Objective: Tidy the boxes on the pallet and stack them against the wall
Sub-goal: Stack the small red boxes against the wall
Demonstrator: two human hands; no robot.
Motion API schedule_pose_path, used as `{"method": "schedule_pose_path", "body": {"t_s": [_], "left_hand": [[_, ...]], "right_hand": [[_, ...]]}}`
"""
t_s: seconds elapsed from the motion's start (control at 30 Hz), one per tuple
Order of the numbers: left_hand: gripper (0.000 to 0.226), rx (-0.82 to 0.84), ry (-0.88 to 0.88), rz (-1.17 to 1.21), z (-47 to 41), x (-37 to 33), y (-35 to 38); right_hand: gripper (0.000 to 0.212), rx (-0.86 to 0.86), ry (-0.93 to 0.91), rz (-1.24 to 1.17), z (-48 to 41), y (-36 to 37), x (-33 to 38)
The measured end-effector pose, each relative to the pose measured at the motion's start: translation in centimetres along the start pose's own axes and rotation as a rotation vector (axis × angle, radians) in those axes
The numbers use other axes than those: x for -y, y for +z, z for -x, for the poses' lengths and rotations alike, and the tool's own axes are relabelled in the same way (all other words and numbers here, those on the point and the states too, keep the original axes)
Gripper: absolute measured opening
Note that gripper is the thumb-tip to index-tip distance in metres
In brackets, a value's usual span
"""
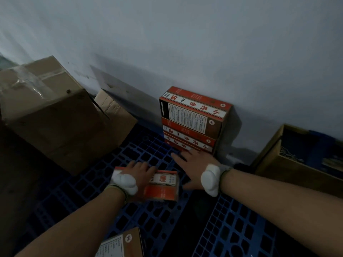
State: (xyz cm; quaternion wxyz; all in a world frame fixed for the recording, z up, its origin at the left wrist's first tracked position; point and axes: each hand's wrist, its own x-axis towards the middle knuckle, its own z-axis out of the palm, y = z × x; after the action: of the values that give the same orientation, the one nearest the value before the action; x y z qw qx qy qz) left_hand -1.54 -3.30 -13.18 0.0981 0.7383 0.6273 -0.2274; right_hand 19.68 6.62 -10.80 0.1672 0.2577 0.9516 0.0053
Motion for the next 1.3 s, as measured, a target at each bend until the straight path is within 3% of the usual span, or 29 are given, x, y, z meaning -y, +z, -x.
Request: {"method": "schedule_pose_path", "body": {"t_s": [0.13, 0.23, 0.37, 0.6, 0.8, 0.9, 1.03, 1.13, 1.23, 1.3], "left_hand": [[0.097, -0.161, 0.165, -0.062, -2.2, -3.5, -2.5], [0.101, -0.210, 0.174, -0.068, -2.8, -4.4, -2.9], [0.098, -0.188, 0.054, 0.051, -3.0, -3.9, -2.6], [0.092, 0.051, -0.042, 0.111, -0.8, -2.0, -0.6], [0.087, 0.178, -0.115, 0.130, 1.0, 0.2, 0.7], [0.087, 0.222, -0.137, 0.134, 1.6, 1.0, 1.0], [0.077, 0.271, -0.133, 0.133, 3.9, 1.6, 1.5], [0.094, 0.475, -0.099, 0.095, 6.7, 1.7, 2.4], [0.112, 0.661, -0.004, 0.058, 7.8, 0.8, 2.9], [0.111, 0.655, 0.050, 0.018, 7.5, -0.7, 3.1]], "right_hand": [[0.129, 0.061, 0.000, -0.110, 1.9, 3.4, 1.0], [0.122, -0.020, 0.083, -0.170, 2.9, 5.1, 1.1], [0.109, -0.005, 0.109, -0.187, 2.2, 5.3, -0.1], [0.095, 0.078, 0.216, -0.179, -0.8, 5.4, -2.4], [0.084, -0.003, 0.325, 0.193, -2.3, 5.4, -1.4], [0.070, -0.055, 0.208, 0.278, -2.4, 5.7, -0.4], [0.071, 0.033, 0.183, 0.239, -2.5, 6.0, 0.4], [0.074, -0.025, 0.134, 0.259, -2.5, 4.8, 1.0], [0.064, -0.048, -0.056, 0.231, -2.3, 4.8, 1.5], [0.062, 0.052, -0.115, 0.246, -1.8, 4.4, 2.0]]}}
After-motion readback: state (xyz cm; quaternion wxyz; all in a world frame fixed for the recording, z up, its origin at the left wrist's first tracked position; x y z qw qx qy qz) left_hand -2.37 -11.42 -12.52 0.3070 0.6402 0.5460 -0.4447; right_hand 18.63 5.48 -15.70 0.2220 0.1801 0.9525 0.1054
